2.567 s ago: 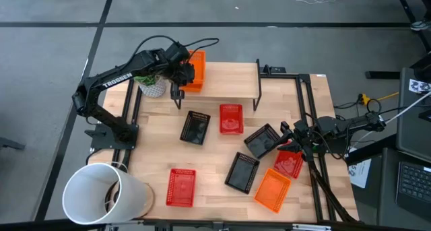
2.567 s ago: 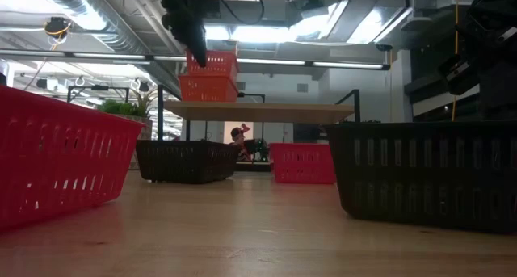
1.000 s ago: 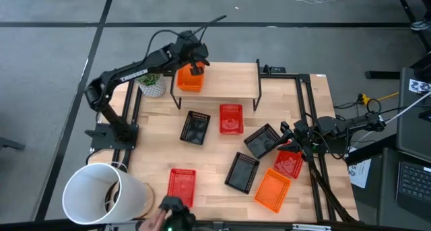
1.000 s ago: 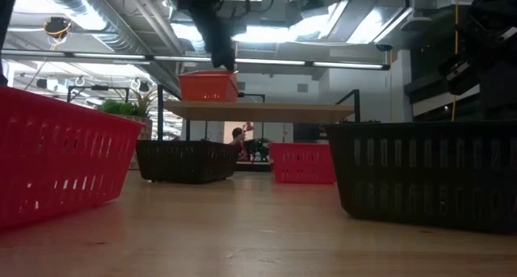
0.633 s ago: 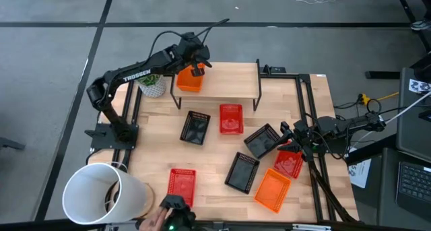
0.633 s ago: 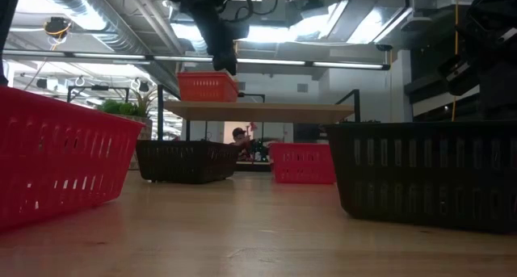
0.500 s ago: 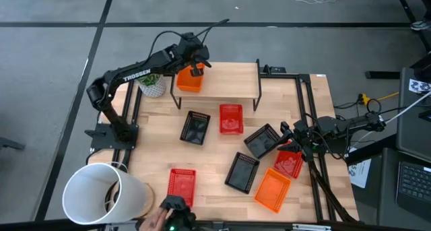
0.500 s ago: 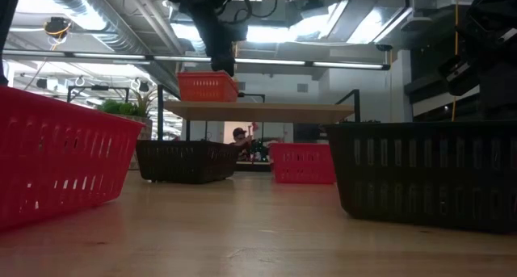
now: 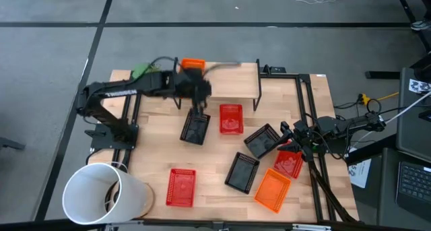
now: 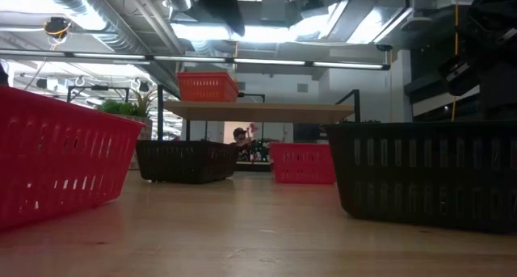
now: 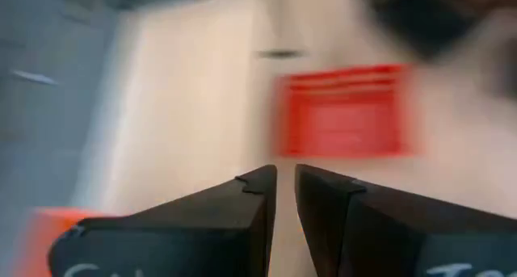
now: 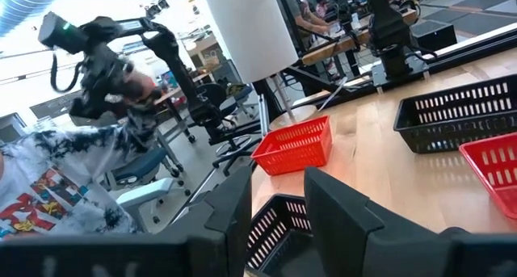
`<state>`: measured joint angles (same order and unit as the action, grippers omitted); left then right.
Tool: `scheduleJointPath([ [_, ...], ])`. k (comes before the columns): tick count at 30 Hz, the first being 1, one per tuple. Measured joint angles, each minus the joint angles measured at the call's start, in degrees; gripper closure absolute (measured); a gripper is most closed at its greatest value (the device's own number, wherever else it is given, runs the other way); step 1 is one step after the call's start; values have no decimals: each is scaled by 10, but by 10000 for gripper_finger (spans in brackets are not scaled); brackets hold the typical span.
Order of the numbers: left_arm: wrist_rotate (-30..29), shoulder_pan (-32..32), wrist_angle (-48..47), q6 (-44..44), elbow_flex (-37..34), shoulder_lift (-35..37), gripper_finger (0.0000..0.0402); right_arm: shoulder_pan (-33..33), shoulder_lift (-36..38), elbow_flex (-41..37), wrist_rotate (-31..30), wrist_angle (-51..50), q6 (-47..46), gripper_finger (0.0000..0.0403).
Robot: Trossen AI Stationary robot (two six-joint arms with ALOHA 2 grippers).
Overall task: Stack baskets on shelf by color
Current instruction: Put the top left black bin on the shelf
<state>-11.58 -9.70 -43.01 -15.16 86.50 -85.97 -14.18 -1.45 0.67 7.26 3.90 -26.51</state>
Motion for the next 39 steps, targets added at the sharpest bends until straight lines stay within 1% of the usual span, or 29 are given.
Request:
scheduleJointPath([
  [2,54,34,-34,55,0,-1,360,0,0,0,0,0,6,286],
  [4,89,66,-59,80,0,-3,360,0,0,0,-1,0,16,286],
  [9,94,140,-73,85,-1,-20,360,0,0,0,-5,2,6,286],
  [11,93,160,-77,73,0,-24,360,0,0,0,-36,10,-8,286],
  [13,93,177,-95,67,-1,-29,360,0,-1,0,-86,11,-30,286],
  [15,93,189,-95,67,-1,-36,360,0,-4,0,-99,20,-45,286],
  [17,93,197,-122,74,-1,-38,360,0,-8,0,-95,54,-48,286],
  [20,91,201,-124,84,-6,-45,360,0,-9,0,-93,116,-36,286],
  [23,91,200,-113,87,-35,-53,360,0,-10,0,-85,137,-8,286],
  [26,76,194,-108,115,-87,-62,360,0,-10,0,-86,116,0,286],
  [28,72,188,-74,121,-113,-71,360,0,-11,0,-86,91,-2,286],
  [31,54,184,-73,135,-143,-71,355,0,-11,0,-87,68,-3,286],
  [34,45,181,-54,149,-156,-78,338,0,-15,0,-87,70,-2,286],
  [39,37,179,-35,146,-178,-76,303,0,-18,0,-87,69,-2,286],
])
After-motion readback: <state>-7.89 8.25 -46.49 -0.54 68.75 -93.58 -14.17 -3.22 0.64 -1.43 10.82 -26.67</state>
